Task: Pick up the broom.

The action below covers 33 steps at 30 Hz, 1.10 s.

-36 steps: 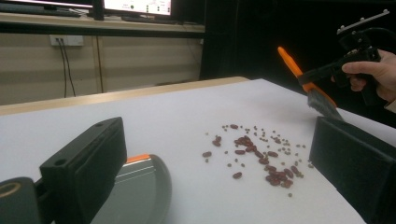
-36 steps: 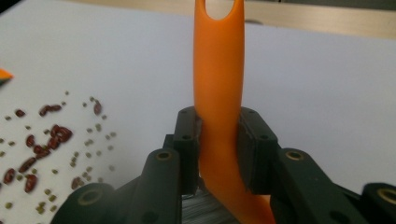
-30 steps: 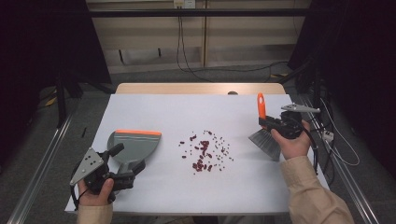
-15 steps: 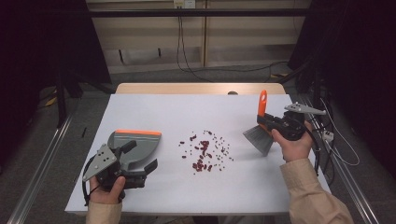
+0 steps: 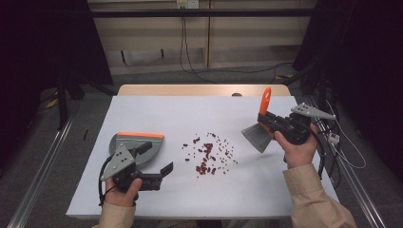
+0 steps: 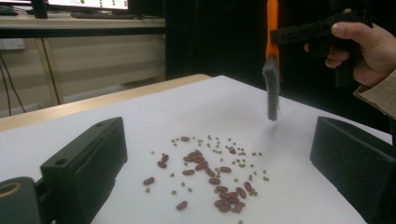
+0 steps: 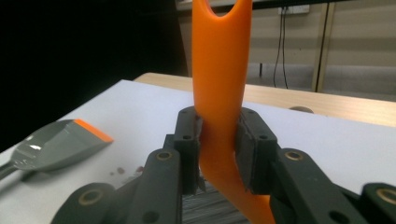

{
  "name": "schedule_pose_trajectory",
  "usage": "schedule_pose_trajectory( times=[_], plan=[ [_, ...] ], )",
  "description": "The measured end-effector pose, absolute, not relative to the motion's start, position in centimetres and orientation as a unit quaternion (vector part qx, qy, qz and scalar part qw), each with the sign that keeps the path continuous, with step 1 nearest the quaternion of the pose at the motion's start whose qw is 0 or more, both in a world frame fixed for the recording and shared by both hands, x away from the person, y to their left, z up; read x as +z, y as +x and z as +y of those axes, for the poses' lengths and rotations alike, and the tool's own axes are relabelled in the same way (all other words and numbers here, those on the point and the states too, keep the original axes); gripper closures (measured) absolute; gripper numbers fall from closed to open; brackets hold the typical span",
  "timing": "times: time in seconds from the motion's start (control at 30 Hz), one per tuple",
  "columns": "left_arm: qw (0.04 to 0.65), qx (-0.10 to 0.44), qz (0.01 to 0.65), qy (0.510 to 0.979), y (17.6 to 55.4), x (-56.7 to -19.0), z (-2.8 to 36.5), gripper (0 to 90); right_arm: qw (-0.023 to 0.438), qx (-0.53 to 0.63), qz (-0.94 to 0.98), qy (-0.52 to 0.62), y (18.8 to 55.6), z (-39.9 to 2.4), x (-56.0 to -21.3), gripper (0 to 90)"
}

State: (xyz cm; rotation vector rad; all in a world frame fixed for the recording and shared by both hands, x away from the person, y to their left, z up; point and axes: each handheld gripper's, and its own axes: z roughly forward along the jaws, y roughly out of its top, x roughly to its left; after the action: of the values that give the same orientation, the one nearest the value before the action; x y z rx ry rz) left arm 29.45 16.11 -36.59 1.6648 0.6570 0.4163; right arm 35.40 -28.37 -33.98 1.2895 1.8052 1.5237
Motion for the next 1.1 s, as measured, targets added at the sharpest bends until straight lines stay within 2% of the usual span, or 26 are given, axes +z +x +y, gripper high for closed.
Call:
schedule_pose_trajectory(
  times=[0.33, 0.5, 0.87, 1.1],
  plan=[
    [0.593, 0.166, 0.255, 0.745, 30.7, -36.7, 10.9, 4.3, 0.205, 0.575, 0.654, 0.446, 35.0, -25.7, -33.4, 72.1],
    [0.594, 0.149, 0.265, 0.745, 31.6, -36.9, 8.6, 10.6, 0.195, 0.583, 0.655, 0.44, 34.9, -24.5, -33.2, 72.1],
    [0.587, 0.14, 0.263, 0.753, 33.2, -37.4, 4.5, 14.4, 0.183, 0.595, 0.661, 0.419, 34.8, -22.0, -32.9, 72.1],
    [0.589, 0.136, 0.275, 0.748, 34.3, -37.8, 2.4, 21.6, 0.175, 0.598, 0.667, 0.408, 34.7, -20.7, -32.7, 72.0]
  ],
)
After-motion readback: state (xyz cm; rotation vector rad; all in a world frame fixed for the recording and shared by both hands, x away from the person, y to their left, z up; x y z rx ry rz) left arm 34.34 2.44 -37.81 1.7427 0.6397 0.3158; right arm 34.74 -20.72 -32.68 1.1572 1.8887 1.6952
